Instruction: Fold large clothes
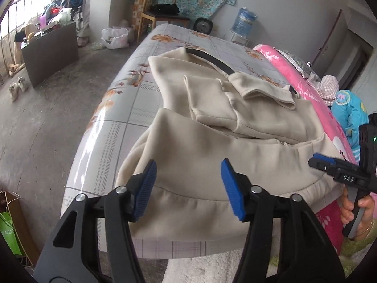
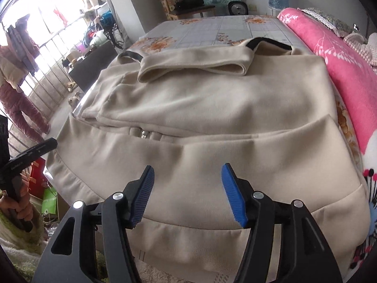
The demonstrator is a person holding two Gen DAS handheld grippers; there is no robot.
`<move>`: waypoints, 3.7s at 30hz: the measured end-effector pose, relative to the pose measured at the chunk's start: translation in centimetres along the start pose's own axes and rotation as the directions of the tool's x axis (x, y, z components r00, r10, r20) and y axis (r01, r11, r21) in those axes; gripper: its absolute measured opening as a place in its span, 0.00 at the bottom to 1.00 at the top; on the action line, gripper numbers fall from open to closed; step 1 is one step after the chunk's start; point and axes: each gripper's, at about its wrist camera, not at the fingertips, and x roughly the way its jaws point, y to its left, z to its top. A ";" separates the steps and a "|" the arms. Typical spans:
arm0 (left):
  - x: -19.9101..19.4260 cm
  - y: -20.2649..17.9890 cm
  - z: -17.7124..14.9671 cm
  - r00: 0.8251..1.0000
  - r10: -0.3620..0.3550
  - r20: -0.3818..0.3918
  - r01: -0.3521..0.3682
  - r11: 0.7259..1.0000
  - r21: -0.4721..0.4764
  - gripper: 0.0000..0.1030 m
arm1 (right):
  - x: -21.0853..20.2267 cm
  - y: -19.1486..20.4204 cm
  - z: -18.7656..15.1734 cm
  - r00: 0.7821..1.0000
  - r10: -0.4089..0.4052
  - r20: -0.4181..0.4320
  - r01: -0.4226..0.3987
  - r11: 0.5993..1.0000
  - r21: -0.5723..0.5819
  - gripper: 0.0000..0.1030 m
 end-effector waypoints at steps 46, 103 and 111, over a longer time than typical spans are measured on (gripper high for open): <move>6.2 4.7 4.7 0.959 -0.272 -0.078 0.262 0.957 -0.123 0.34 | 0.8 0.3 -0.1 1.000 -0.008 0.009 0.008 1.000 0.011 0.65; 4.6 -4.3 0.8 0.940 0.331 -0.087 -0.299 0.917 0.264 0.25 | -4.8 -12.0 0.0 0.984 -0.176 0.026 0.170 0.975 0.146 0.21; 4.7 -4.2 0.9 0.940 0.328 -0.096 -0.297 0.922 0.248 0.25 | -3.0 -11.1 1.3 0.957 -0.289 0.033 0.285 0.954 0.094 0.14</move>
